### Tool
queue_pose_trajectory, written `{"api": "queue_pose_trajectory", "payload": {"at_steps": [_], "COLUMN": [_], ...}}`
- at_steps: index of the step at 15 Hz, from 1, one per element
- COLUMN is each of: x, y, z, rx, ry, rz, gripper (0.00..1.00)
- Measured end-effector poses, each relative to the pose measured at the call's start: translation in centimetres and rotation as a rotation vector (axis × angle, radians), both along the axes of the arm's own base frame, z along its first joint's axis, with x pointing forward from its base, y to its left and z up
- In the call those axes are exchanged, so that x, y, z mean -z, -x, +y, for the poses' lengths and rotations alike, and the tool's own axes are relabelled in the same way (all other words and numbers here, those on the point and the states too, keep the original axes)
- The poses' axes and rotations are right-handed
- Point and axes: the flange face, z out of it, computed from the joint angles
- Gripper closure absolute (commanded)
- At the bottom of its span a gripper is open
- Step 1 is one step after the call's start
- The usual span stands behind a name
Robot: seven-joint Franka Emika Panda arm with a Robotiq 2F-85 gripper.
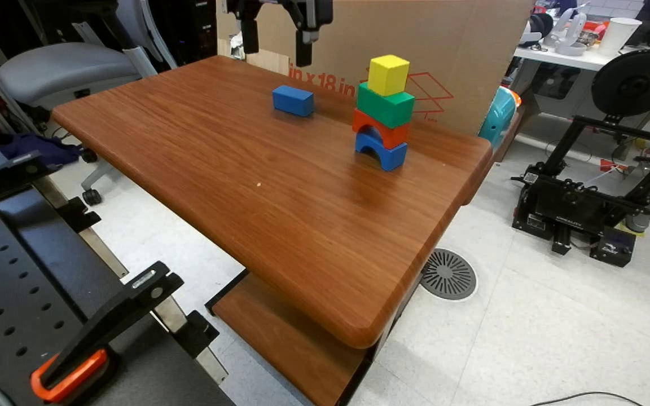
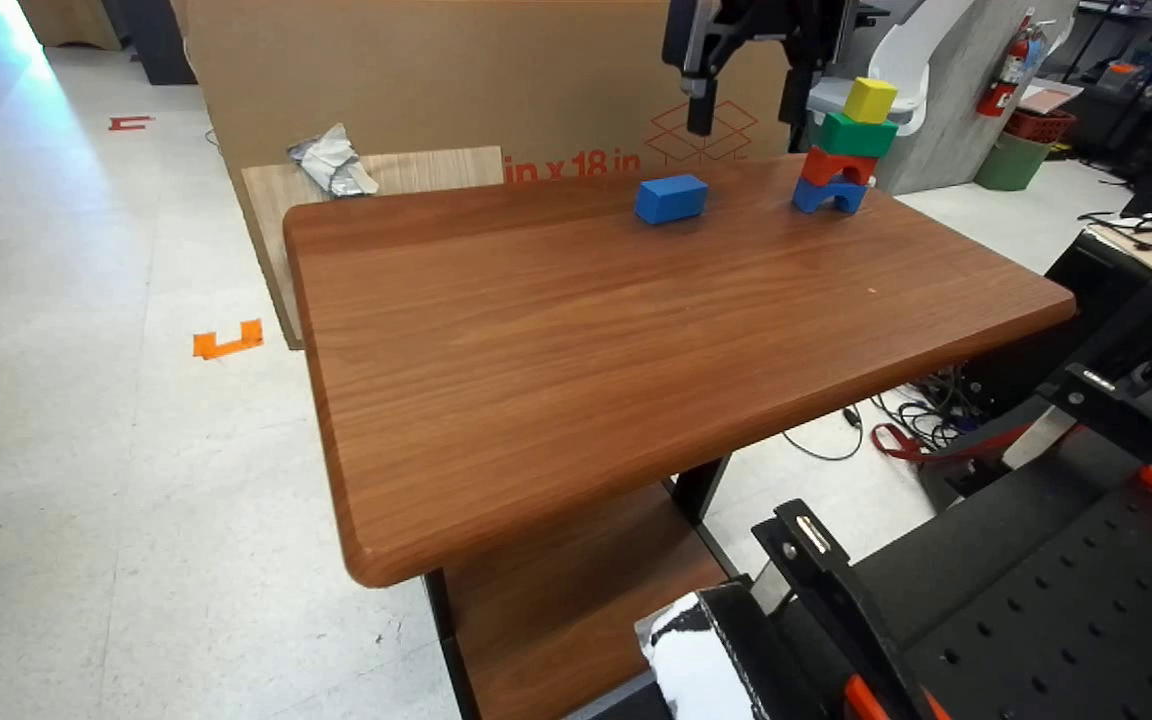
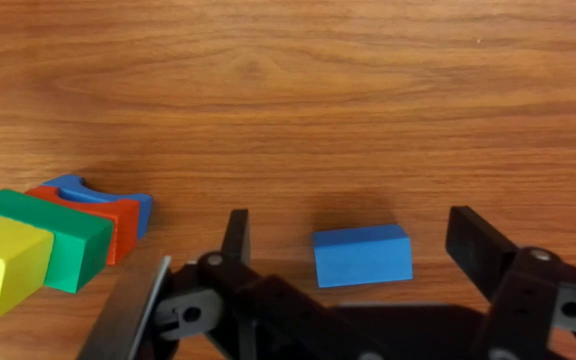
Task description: Put the blue block on top of the stacked blocks
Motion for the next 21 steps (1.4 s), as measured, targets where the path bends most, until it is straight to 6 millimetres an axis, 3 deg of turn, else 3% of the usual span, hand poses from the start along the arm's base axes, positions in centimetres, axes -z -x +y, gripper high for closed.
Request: {"api": "queue_pose_trajectory", "payload": {"at_steps": [5,15,21], "x": [2.5,4.9,6.7], "y": [-1.3,-2.5,-3.1], "z": [-0.2,2.7,2.9], "rx": [-0.031,-0.111,-0.148], "ry": [0.021,0.027,0.064], "rz": [0.015,0.026,0.036], "gripper": [0.0,0.0,0.0]}}
